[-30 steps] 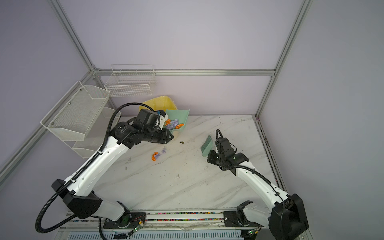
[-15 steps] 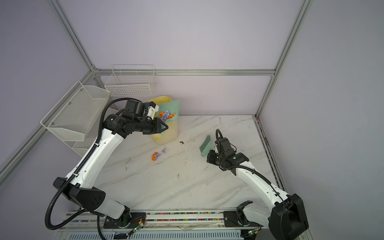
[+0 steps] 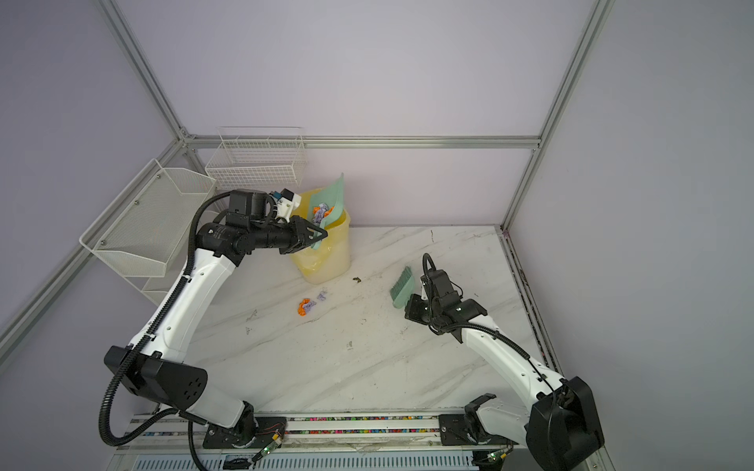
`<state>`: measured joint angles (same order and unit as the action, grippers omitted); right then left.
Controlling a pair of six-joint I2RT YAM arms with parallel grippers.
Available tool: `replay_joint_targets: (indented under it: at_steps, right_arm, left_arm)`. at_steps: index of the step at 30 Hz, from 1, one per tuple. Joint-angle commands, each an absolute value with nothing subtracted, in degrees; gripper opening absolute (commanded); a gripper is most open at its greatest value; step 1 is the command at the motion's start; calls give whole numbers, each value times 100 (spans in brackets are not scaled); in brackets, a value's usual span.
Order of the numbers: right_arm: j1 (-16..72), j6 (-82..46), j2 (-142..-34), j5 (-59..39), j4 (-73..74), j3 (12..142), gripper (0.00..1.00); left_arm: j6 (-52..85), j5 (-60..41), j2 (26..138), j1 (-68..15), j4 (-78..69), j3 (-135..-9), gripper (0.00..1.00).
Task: Sweep away the paper scraps from the table
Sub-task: 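Lift the loaded dustpan with the left gripper toward the yellow bin, then tip the dustpan over the yellow bin with the left gripper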
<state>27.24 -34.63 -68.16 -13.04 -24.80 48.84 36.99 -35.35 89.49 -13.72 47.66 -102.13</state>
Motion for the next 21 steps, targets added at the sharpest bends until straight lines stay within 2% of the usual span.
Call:
replay_joint_targets:
  at_steps: [1,12,16,21]
  right_arm:
    - [2691,-3428,-6813,-1336,-2318,4896,0]
    - [2689,-3405,-6867,-1474,-2241,4909,0]
    - [2690,-3398,-6849,-1503,-2241,4874,0]
    - [2692,-3419,-6822,-1544,-2224,4842,0]
  left_arm:
    - [4071,-4225,8791,-1181,3999,-9910,11]
    - [6162,-5535,8640,-665,1254,-8528,10]
    - [7800,-5791,8583,-471,-1064,-7713,10]
    - [9506,-5951,8851,-304,-3231,-7242,9]
